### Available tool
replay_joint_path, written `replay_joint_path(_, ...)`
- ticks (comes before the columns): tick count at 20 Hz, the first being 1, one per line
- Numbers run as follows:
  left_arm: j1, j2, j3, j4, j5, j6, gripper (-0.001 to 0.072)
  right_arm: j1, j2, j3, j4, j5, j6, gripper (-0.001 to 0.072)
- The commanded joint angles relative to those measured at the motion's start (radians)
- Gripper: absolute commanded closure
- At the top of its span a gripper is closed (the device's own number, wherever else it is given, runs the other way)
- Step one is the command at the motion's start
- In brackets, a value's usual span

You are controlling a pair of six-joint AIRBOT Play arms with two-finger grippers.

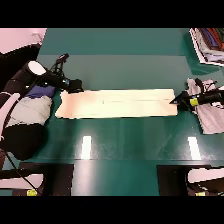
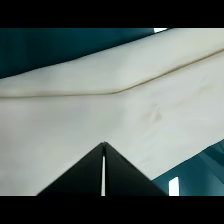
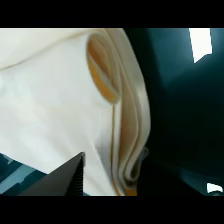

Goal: Fold the shirts.

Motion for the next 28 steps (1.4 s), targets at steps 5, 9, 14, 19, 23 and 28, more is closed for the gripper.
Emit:
replay_joint_path(5,-0.166,-0.106,0.054,-0.082,0.177,-0.037,0.0683,0.105,-0.012,0.218,0.046,0.092,-0.027,0.0695)
replay_joint_path(9,-0.259,-0.236,0.195,-0.087,0.142,-0.037,0.0683,0.189,0.085,0.377,0.081,0.118,-0.011,0.0695)
replay_joint_path(14,-0.335,-0.353,0.276,-0.088,0.106,-0.038,0.0683,0.322,0.172,0.562,0.122,0.069,0.029,0.0696)
replay_joint_path(19,-0.338,-0.379,0.276,-0.103,0.111,-0.037,0.0682,0.455,0.172,0.645,0.124,0.050,0.044,0.0696)
replay_joint_path(23,-0.315,-0.369,0.276,-0.105,0.125,-0.047,0.0683,0.554,0.172,0.639,0.124,-0.015,0.044,0.0695)
replay_joint_path(28,-0.093,-0.167,0.276,-0.018,0.074,-0.071,0.0683,0.733,0.137,0.650,0.124,-0.141,0.043,0.0696)
